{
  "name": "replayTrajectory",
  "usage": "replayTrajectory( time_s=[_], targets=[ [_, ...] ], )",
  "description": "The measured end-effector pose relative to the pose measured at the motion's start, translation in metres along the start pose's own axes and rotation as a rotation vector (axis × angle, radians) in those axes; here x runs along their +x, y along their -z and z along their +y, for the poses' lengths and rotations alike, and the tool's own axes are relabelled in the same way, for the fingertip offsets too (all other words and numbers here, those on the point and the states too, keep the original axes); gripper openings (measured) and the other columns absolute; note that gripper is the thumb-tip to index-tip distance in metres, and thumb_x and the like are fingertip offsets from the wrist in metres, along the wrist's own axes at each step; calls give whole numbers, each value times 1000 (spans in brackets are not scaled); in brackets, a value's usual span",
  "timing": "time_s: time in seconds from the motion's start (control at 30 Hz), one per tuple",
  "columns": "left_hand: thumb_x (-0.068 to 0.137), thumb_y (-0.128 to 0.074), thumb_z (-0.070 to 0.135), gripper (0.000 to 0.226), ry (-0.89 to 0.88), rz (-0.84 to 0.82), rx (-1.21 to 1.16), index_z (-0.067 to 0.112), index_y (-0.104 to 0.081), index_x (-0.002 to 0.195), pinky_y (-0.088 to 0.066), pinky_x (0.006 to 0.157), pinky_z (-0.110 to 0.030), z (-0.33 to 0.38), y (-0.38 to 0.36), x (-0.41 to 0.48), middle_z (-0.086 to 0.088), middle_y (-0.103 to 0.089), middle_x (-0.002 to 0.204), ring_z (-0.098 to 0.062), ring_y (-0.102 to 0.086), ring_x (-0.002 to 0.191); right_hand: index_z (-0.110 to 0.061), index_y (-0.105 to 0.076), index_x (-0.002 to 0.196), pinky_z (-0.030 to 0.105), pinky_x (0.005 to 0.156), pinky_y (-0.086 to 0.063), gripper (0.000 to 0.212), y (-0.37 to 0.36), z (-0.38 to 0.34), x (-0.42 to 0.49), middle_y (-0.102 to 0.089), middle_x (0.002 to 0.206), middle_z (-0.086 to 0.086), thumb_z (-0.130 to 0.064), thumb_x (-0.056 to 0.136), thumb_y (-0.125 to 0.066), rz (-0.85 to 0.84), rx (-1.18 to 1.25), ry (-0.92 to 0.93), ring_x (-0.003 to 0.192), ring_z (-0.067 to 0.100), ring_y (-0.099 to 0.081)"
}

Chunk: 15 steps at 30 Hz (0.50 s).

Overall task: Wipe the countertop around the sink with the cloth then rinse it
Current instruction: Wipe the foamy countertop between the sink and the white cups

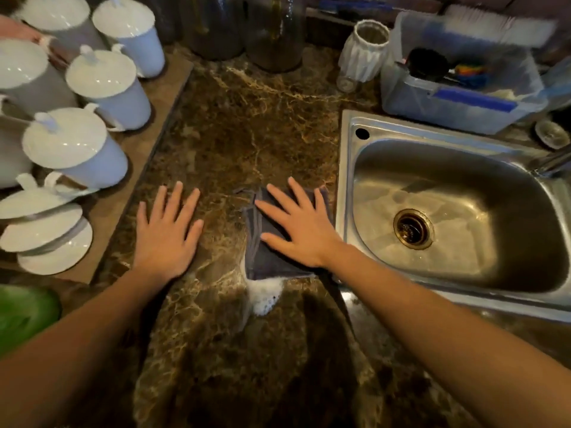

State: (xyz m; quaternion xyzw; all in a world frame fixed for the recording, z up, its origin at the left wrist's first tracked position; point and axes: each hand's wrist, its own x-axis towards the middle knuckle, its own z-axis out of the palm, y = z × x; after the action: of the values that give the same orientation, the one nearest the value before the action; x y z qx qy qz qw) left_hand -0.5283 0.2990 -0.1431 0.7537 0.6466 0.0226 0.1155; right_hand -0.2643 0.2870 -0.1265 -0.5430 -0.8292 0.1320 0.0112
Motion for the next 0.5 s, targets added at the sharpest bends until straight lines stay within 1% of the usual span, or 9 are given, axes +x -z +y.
replayTrajectory(
  time_s=[0.03, 0.1, 0.23, 0.37, 0.43, 0.5],
  targets=[
    [93, -10, 51, 65, 5, -18, 36, 28, -17, 153, -5, 116, -55, -5, -5, -2, -4, -14, 162, -27, -7, 149, -42, -15, 152, 64, 113, 4, 67, -9, 1, 3, -4, 162, -9, -68, 91, -23, -39, -47, -5, 149, 28, 6],
    [94, -9, 50, 63, 2, -35, 67, 28, -13, 154, -2, 116, -53, -4, -11, -1, -3, -10, 162, -27, -4, 149, -44, -7, 152, 64, 112, 7, 69, -18, 9, 10, 0, 162, -12, -71, 91, -22, -39, -106, -9, 149, 27, 7],
    [95, -10, 47, 61, 14, -42, 70, 28, -8, 154, -2, 117, -53, -5, -11, 2, -2, -5, 163, -25, 0, 150, -44, -9, 152, 63, 112, 3, 65, -6, 35, 55, -2, 162, -13, -68, 93, -23, -20, -64, -77, 149, 24, 4],
    [96, -22, 42, 60, -13, -26, 77, 23, -24, 153, -14, 115, -56, -4, -8, 1, -9, -20, 160, -31, -15, 148, -44, -10, 152, 63, 113, 1, 62, 13, 76, 118, -4, 162, -12, -64, 95, -26, -15, -34, -108, 149, 23, 1],
    [96, -23, 42, 59, -16, -21, 78, 23, -25, 152, -13, 115, -55, -5, -10, 2, -8, -21, 160, -31, -16, 147, -44, -12, 152, 64, 113, 0, 61, 21, 95, 152, -6, 162, -11, -63, 95, -26, 5, -42, -149, 149, 23, -1],
    [96, -23, 42, 58, -32, -11, 83, 24, -24, 152, -11, 115, -54, -7, -12, 3, -8, -20, 160, -31, -14, 148, -42, -13, 152, 64, 113, 0, 61, 26, 104, 183, -5, 162, -10, -62, 96, -26, 21, -21, -230, 149, 23, 0]
  ],
)
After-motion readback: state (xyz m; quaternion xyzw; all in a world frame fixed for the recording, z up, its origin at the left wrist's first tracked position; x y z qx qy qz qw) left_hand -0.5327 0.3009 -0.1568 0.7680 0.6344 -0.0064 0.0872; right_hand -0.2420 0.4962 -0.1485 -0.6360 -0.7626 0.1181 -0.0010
